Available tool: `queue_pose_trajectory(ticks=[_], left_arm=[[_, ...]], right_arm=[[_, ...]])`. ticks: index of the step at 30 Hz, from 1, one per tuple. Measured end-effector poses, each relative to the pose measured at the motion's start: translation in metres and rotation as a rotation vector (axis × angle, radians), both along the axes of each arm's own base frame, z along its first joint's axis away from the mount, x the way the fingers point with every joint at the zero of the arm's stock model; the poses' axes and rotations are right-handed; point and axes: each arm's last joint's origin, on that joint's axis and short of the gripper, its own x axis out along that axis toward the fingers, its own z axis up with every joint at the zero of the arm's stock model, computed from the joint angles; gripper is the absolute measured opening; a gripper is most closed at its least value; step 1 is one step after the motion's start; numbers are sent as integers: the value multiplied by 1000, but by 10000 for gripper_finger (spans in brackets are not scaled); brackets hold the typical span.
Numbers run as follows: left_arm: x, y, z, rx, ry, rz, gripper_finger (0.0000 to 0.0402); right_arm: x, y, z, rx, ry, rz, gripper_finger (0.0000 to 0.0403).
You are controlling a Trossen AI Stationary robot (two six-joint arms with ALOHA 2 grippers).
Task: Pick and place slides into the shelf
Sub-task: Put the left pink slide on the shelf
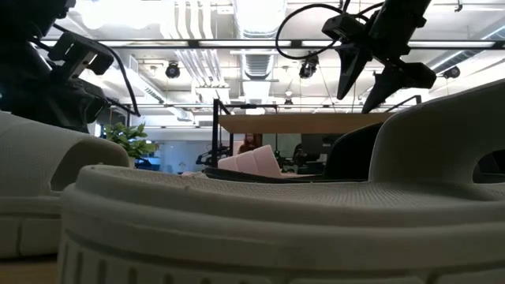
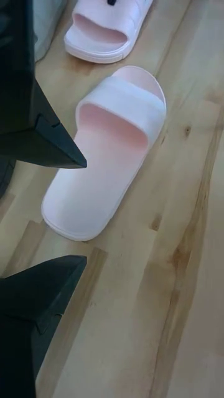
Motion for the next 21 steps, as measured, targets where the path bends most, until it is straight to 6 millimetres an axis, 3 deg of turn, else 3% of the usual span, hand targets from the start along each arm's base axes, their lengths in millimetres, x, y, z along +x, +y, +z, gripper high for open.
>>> queue_pose_trajectory(ticks=[10,21], left_arm=[[-6,11,35,13,-250,98,1],[-35,56,95,232,-683,599,0]], right_arm=[[2,0,1,6,-26,-10,231],[13,-5,13,-13,-186,-82,226]])
